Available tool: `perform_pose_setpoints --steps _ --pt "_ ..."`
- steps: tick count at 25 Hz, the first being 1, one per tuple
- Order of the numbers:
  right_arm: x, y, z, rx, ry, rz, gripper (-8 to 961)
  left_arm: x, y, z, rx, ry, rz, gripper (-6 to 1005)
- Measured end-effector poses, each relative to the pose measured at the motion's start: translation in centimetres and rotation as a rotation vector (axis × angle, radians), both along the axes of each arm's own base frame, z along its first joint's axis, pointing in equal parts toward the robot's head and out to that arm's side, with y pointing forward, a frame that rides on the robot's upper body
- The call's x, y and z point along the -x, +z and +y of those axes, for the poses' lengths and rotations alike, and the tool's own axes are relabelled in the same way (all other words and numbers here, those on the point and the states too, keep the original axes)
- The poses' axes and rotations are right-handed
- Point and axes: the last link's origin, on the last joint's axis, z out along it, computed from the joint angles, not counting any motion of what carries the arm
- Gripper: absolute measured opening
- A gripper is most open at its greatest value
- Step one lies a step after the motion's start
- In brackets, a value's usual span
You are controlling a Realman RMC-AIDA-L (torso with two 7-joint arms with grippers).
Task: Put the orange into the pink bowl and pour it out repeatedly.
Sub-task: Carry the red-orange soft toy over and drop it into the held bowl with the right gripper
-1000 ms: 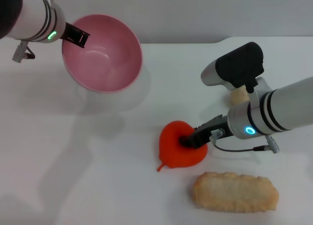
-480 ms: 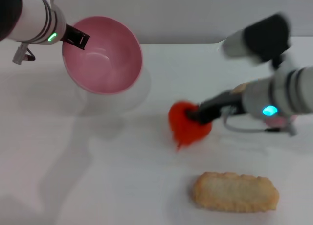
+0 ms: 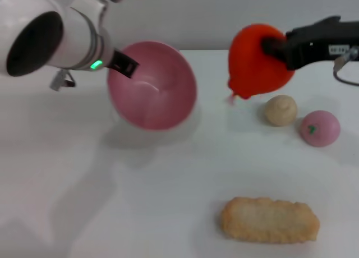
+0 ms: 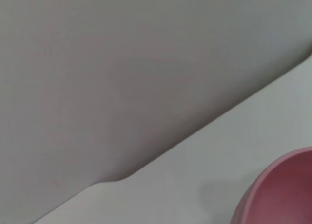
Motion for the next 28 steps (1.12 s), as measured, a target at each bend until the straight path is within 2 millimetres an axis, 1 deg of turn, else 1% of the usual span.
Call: perform_pose_setpoints --steps 2,4,5,7,14,19,25,28 --pt "0.1 0.1 0.0 -0.002 0.005 0.001 97 0.0 0.0 0.0 0.0 0.0 0.0 45" --pt "0.3 -0.1 0.0 0.004 0.01 0.004 85 -1.4 -1.4 -0.7 0.057 -0.035 -0.04 45" --pt "0.4 -0.3 0.1 0.01 0.013 0.006 79 -1.4 -1.4 -0.7 0.057 -0.035 -0.04 45" --pt "0.4 -0.9 0.2 0.024 0.011 0.009 68 -2.0 -2.1 -1.0 0.085 -0.051 -0.059 45" --pt "-0.2 -2.2 1.2 0.036 -0.01 0.024 54 -3.5 -2.8 -1.5 0.13 -0.098 -0.109 45" --pt "-0.4 -3.3 1.5 0.075 -0.029 0.023 91 -3.9 -2.9 -1.5 0.137 -0.114 -0.119 45" --pt "-0.6 -3.8 1.5 0.098 -0.041 0.023 135 -4.1 -2.8 -1.5 0.139 -0.125 -0.118 45" --pt "-0.5 -3.7 1.4 0.097 -0.04 0.028 248 -4.2 -2.8 -1.5 0.137 -0.131 -0.12 45"
